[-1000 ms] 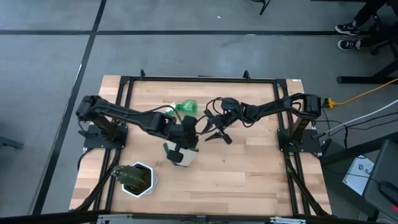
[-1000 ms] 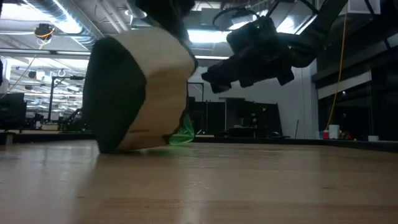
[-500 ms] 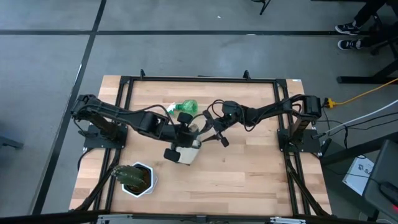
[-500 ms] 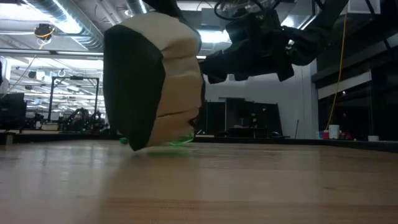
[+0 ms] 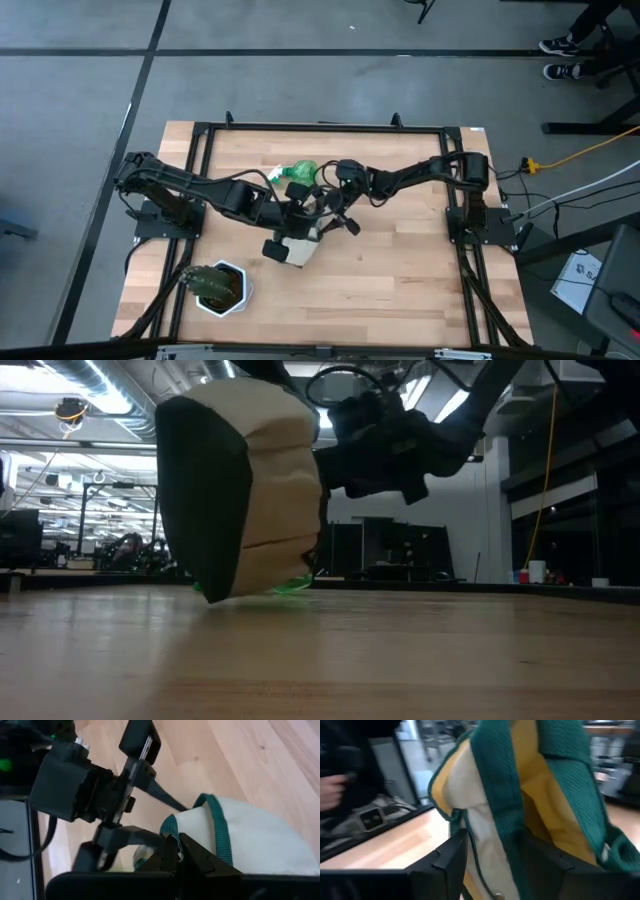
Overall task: Pick & Place Garden tools in Gardening bag
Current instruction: Adjust the white gardening bag
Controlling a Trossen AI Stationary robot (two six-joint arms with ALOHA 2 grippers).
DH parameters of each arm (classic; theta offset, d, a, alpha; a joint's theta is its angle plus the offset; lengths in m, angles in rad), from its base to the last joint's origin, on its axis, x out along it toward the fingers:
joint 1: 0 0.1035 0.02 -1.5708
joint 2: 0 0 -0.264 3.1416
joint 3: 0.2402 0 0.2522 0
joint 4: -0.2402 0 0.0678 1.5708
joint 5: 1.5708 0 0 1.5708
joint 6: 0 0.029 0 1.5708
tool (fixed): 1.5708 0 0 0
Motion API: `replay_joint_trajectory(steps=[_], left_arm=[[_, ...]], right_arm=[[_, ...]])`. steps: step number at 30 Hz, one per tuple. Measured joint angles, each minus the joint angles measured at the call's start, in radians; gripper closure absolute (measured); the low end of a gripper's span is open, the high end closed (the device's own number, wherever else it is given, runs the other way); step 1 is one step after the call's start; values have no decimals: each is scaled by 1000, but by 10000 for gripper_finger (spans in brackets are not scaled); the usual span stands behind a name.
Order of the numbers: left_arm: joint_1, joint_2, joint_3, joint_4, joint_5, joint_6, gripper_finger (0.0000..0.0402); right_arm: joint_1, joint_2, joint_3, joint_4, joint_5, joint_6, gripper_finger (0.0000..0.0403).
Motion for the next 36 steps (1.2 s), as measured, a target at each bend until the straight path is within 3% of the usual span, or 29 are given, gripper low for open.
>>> replay_joint_trajectory(steps=[6, 13, 20, 25, 29, 36], left_arm=[[-1, 0, 0, -9, -21, -1, 400], [-2, -34, 0, -23, -43, -4, 400], [-2, -42, -2, -52, -51, -26, 400], [-4, -37, -21, -70, -35, -120, 395], [-5, -37, -26, -74, -20, -226, 379], [-6, 18, -26, -54, 41, -321, 322]], right_arm=[[18, 46, 67, -11, -146, -32, 251], [8, 45, 74, -29, -171, -28, 383], [-41, 38, 75, -92, -162, 7, 398], [-96, -5, 75, -269, -93, -66, 400], [-121, -72, 72, -465, 31, -182, 401], [-118, -191, 70, -654, 302, -359, 402]])
